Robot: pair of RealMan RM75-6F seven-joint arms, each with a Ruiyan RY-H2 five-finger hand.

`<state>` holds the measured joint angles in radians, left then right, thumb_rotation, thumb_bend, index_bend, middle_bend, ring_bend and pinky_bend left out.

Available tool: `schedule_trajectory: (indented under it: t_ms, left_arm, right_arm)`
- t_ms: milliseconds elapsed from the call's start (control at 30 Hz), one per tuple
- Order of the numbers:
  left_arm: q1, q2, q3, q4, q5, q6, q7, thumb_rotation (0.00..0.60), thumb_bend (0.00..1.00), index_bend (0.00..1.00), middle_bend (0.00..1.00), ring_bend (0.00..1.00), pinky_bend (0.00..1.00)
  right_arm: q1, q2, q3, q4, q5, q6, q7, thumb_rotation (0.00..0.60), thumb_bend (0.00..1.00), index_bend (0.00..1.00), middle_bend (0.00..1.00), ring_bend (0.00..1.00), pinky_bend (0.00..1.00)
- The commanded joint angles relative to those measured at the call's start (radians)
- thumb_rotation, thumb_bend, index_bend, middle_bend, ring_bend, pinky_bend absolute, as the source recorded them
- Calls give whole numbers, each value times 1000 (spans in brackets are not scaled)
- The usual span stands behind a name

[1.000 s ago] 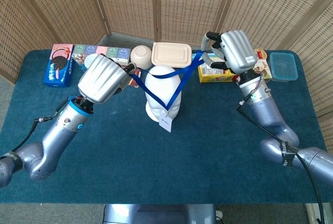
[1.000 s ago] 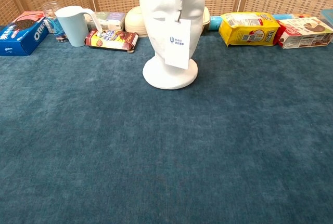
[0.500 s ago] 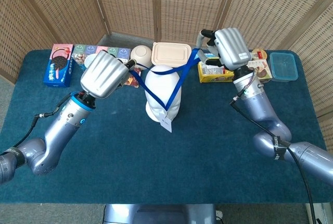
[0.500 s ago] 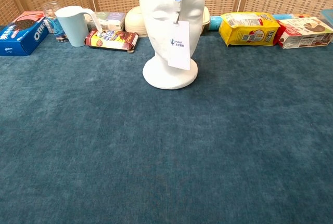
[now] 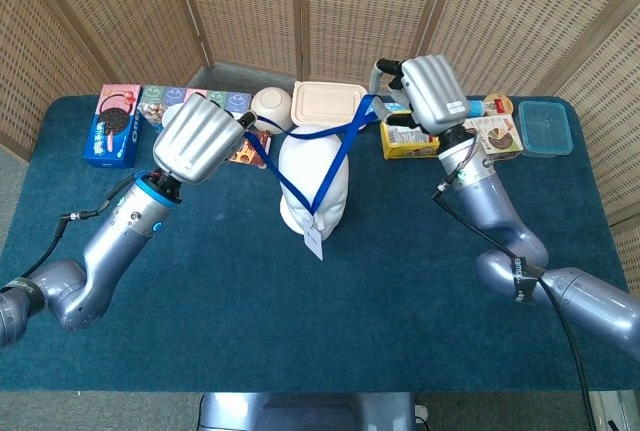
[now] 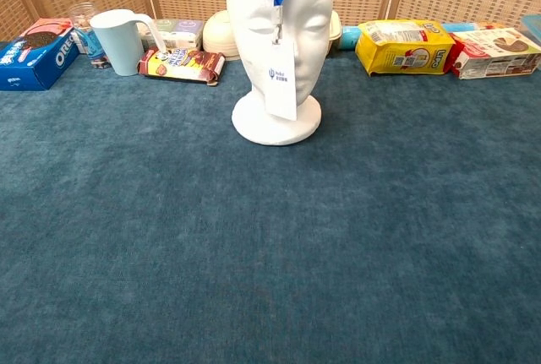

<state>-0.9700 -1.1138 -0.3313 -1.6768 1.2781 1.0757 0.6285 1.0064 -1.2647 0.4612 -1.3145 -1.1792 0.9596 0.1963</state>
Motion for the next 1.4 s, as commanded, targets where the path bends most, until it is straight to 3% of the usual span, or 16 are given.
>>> schedule_trajectory:
  t_ms: [33, 1400]
  left_arm:
    - [-5, 4, 5, 7, 3, -6, 9, 569, 475, 616, 1000, 1000, 1000]
    - [16, 17, 82, -61, -61, -31, 87, 568, 474, 626, 1000, 1000, 1000]
  right_arm:
    - [4, -6, -2, 8, -2, -3, 3, 600, 461, 811, 1000, 1000, 1000]
    - [-58, -27, -61, 66, -13, -6, 40, 600, 459, 812, 1000, 1000, 1000]
